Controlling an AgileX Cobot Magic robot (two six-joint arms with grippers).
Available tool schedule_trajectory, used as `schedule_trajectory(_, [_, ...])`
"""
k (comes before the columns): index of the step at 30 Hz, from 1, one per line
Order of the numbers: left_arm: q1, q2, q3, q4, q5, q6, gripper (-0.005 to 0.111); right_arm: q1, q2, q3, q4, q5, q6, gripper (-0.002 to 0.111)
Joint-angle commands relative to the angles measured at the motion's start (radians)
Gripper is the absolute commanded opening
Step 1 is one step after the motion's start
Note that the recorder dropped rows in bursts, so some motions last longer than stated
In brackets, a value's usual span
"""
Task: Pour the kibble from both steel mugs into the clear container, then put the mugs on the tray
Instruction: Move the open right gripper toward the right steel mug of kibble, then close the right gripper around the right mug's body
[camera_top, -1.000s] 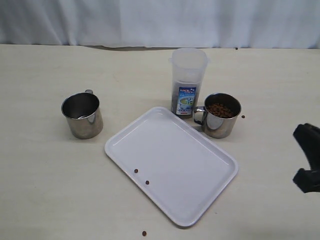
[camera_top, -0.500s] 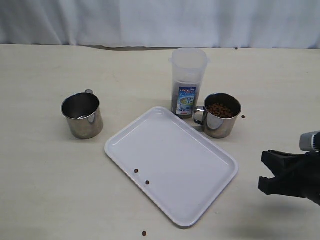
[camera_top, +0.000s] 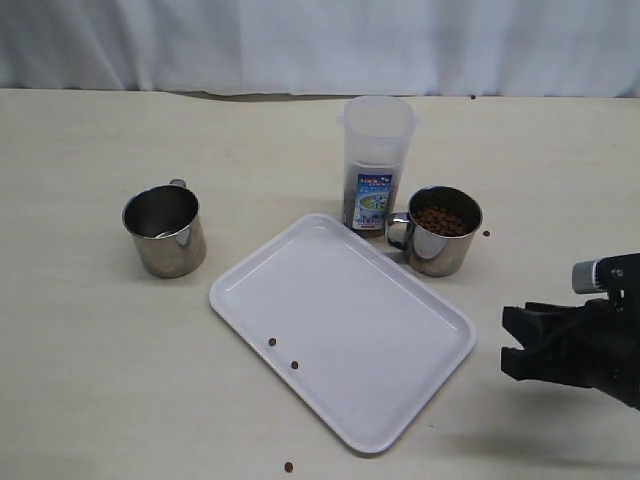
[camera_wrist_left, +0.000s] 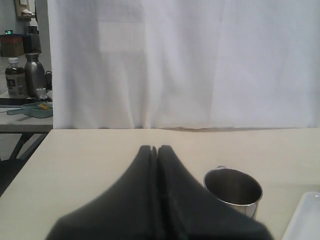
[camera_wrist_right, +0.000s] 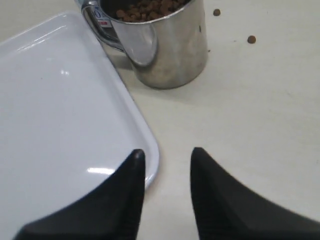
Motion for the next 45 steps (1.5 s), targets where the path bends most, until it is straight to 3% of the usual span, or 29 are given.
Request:
schedule_trajectory(1, [-0.007,-0.003,0.003,0.005,-0.005,-0.002,0.0,0.003,0.004,-0.004,0.006,-0.071,-0.097,0.039])
schedule_trajectory(7, [-0.007,-0.003,0.003,0.005,-0.005,-0.002,0.0,0.003,0.039,-0.004,0.002,-0.195,-0.117,0.062])
schedule_trajectory(14, [-0.007,-0.003,0.003,0.005,-0.005,-0.002,0.0,0.003,0.18,-0.008,0.024,-0.402,-0.171,0.072])
schedule_trajectory(24, [-0.007,-0.003,0.003,0.005,-0.005,-0.002,0.0,0.003,0.415,-0.111,0.02,-0.494,-0.196,0.073])
schedule_trajectory(29, [-0.007,-0.003,0.003,0.005,-0.005,-0.002,0.0,0.003,0.521,-0.149,0.012,-0.496,-0.196,0.08])
schedule_trajectory(42, [-0.007,-0.003,0.003,0.006,-0.012,-0.002,0.0,0.003,0.551,-0.265,-0.037,-0.496,-0.196,0.08])
schedule_trajectory(45, [-0.007,-0.003,0.003,0.006,-0.012,-0.002,0.0,0.003,0.551,-0.289,-0.032,-0.496,-0.196,0.085])
